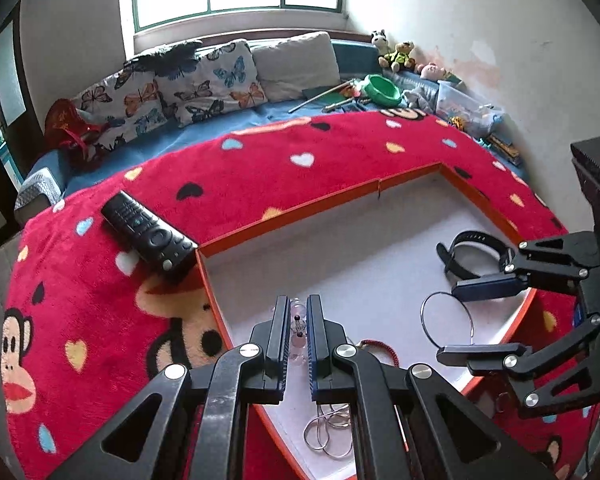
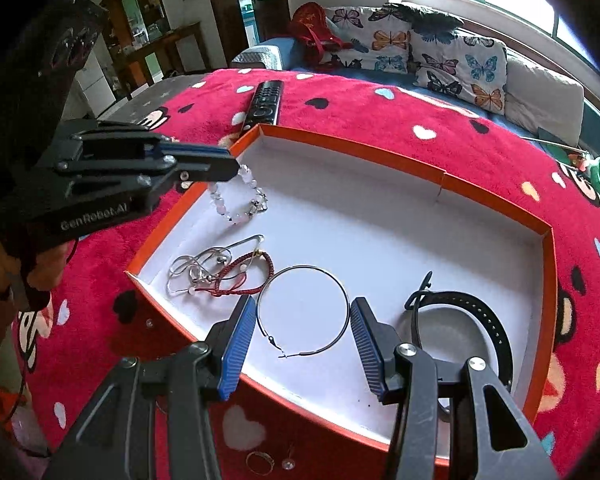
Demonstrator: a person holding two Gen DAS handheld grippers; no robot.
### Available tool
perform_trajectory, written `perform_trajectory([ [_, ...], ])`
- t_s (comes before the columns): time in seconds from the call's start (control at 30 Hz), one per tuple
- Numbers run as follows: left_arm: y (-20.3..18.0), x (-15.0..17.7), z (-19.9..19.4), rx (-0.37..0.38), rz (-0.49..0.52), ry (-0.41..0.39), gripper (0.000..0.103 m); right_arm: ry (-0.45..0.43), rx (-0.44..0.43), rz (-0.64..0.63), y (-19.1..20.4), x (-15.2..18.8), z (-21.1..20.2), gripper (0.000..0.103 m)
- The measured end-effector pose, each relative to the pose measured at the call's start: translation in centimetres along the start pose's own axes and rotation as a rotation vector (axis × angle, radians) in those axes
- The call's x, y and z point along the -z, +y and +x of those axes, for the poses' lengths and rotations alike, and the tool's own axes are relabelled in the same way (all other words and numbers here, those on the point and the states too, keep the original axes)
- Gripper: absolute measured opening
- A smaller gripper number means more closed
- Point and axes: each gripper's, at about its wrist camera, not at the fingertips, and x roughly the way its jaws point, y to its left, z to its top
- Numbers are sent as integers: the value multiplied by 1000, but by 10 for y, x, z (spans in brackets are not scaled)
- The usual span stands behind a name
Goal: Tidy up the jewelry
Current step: 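Carry the beaded bracelet and hoop into the box and open both tools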
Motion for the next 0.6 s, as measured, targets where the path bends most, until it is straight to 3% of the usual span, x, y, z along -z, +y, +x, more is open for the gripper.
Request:
perform_trajectory([
  [0.6, 0, 13, 17, 18, -27, 66, 9, 52, 27, 37, -9, 2, 13, 55],
])
